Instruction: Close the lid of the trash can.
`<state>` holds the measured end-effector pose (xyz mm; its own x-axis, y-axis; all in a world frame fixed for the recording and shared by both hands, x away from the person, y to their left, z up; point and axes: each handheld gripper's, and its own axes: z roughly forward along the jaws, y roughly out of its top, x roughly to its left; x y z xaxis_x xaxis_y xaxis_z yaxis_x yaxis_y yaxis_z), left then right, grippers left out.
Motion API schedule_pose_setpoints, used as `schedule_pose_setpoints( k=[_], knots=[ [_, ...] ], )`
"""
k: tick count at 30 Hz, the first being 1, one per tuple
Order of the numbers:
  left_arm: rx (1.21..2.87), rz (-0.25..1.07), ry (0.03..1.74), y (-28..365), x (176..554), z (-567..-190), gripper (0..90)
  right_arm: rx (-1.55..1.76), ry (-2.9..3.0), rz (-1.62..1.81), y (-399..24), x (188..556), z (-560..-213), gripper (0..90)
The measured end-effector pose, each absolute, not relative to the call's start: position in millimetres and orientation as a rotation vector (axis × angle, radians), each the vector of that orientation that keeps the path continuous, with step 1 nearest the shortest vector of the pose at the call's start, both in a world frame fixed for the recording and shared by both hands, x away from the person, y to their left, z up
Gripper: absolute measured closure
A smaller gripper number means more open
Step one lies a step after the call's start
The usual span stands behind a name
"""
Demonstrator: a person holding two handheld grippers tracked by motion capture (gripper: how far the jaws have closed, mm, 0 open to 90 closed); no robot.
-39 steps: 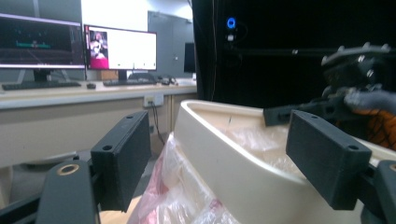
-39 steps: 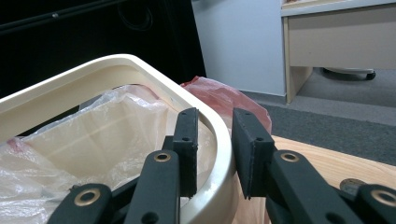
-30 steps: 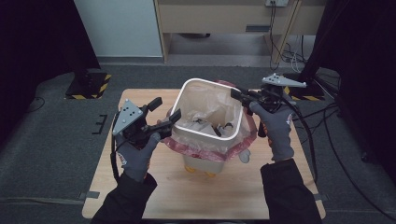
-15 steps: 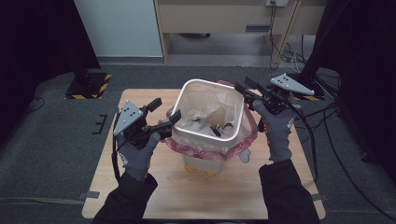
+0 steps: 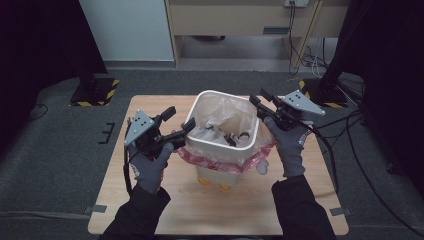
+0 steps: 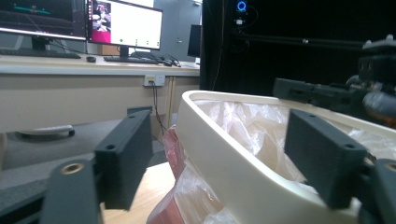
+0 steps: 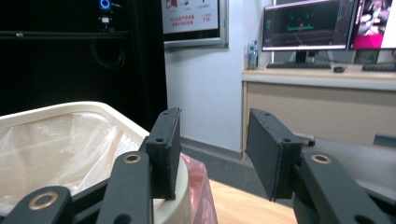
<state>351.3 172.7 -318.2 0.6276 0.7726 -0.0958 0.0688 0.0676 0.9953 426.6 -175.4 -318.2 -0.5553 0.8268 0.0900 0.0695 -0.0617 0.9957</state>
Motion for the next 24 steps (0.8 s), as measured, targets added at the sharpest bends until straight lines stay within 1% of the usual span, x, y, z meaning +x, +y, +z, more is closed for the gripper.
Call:
schedule_pose_setpoints(
  k=[4, 6, 8, 11, 16, 18, 24],
  knots=[
    [1.388, 0.672, 0.721, 185, 339, -309, 22.6, 1.007, 1.542, 1.746, -192, 422, -315, 46.1],
    [1.412, 0.721, 0.719, 193, 333, -309, 21.8, 1.036, 1.506, 1.756, -203, 419, -316, 43.5],
    [1.430, 0.733, 0.739, 202, 328, -313, 21.3, 1.051, 1.498, 1.753, -214, 414, -320, 41.5],
    [1.464, 0.746, 0.781, 215, 324, -327, 20.8, 1.072, 1.527, 1.715, -227, 405, -332, 39.2],
    [1.524, 0.724, 0.869, 233, 325, -355, 20.6, 1.102, 1.564, 1.669, -246, 390, -355, 37.7],
    [1.542, 0.710, 0.904, 239, 326, -367, 20.5, 1.117, 1.587, 1.657, -251, 385, -364, 36.2],
    [1.615, 0.653, 1.016, 252, 332, -404, 20.2, 1.135, 1.653, 1.606, -257, 372, -395, 35.6]
  ],
)
